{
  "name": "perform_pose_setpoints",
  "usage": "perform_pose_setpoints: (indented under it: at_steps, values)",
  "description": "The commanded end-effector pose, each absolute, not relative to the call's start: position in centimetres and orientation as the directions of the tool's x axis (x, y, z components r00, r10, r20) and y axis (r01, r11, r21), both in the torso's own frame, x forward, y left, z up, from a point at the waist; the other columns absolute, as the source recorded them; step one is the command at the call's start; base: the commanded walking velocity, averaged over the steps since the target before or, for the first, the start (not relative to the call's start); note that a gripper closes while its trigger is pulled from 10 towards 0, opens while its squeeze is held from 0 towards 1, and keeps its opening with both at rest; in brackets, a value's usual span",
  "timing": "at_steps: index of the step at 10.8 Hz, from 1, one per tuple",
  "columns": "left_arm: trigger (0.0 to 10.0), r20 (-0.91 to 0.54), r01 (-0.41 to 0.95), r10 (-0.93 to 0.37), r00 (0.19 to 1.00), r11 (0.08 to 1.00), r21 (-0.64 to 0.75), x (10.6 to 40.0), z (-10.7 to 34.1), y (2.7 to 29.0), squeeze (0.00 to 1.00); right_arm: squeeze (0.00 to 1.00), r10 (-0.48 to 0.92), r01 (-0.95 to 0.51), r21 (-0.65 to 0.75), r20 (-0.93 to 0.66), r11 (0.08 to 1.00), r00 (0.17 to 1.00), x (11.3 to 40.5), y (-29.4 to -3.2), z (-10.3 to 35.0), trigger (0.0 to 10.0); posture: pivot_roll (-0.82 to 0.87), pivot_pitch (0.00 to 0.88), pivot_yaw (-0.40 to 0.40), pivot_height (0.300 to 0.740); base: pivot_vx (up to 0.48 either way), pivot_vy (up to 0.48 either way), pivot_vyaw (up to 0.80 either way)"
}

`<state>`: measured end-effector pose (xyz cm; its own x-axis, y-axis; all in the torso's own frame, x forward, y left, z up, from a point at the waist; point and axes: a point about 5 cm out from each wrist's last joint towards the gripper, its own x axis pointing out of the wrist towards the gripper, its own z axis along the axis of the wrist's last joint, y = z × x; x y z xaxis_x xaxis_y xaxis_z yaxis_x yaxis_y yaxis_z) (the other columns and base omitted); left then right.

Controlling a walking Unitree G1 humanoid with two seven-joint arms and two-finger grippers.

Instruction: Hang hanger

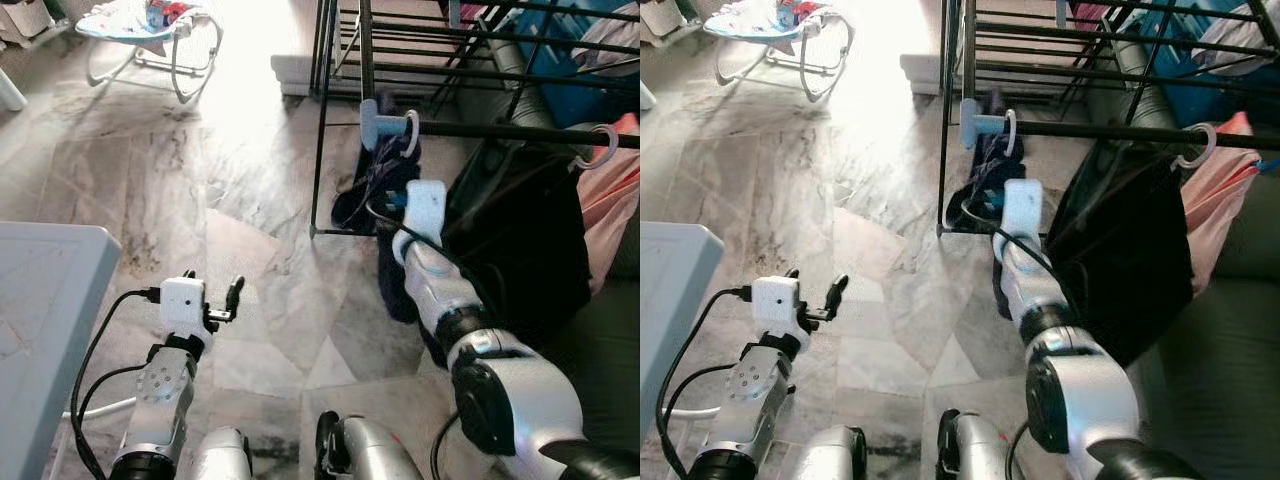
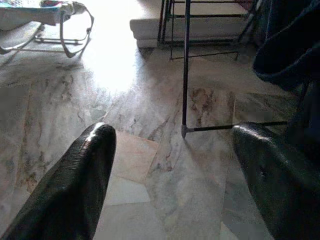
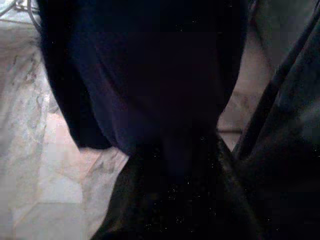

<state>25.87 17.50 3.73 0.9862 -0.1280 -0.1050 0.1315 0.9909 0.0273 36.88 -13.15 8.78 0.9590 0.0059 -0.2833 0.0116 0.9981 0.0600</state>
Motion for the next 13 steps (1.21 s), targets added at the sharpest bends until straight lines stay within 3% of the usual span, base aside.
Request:
perform_pose_setpoints:
  at_steps: [1, 6, 11, 13]
  values:
    - [10.0, -0.121, 0.124, -0.118, 0.986, 0.992, 0.036, 25.9, 3.6, 17.4, 0.00, 1.00, 0.024, 0.000, 0.079, -0.301, 0.997, 0.953, 36.5, -13.2, 8.1, 10.0, 0.03, 0.220, -0.076, 0.740, 0.000, 0.000, 0.00]
    - [10.0, -0.148, 0.050, -0.038, 0.988, 0.995, 0.084, 25.9, 3.2, 18.1, 0.00, 1.00, 0.133, -0.127, 0.044, -0.156, 0.991, 0.979, 35.9, -11.9, 8.7, 10.0, 0.05, 0.197, -0.079, 0.740, 0.000, 0.000, 0.00]
    - [10.0, -0.148, 0.011, 0.010, 0.989, 0.990, 0.140, 26.5, 3.2, 18.1, 0.00, 1.00, 0.040, -0.040, -0.026, 0.017, 0.999, 0.999, 33.1, -15.7, 8.5, 10.0, 0.03, 0.182, -0.060, 0.740, 0.000, 0.000, 0.00]
    - [10.0, -0.144, 0.010, 0.003, 0.990, 0.996, 0.087, 26.8, 3.3, 18.1, 0.00, 1.00, 0.041, -0.043, 0.034, 0.052, 0.999, 0.998, 31.4, -16.1, 7.8, 10.0, 0.03, 0.178, -0.060, 0.740, 0.000, 0.000, 0.00]
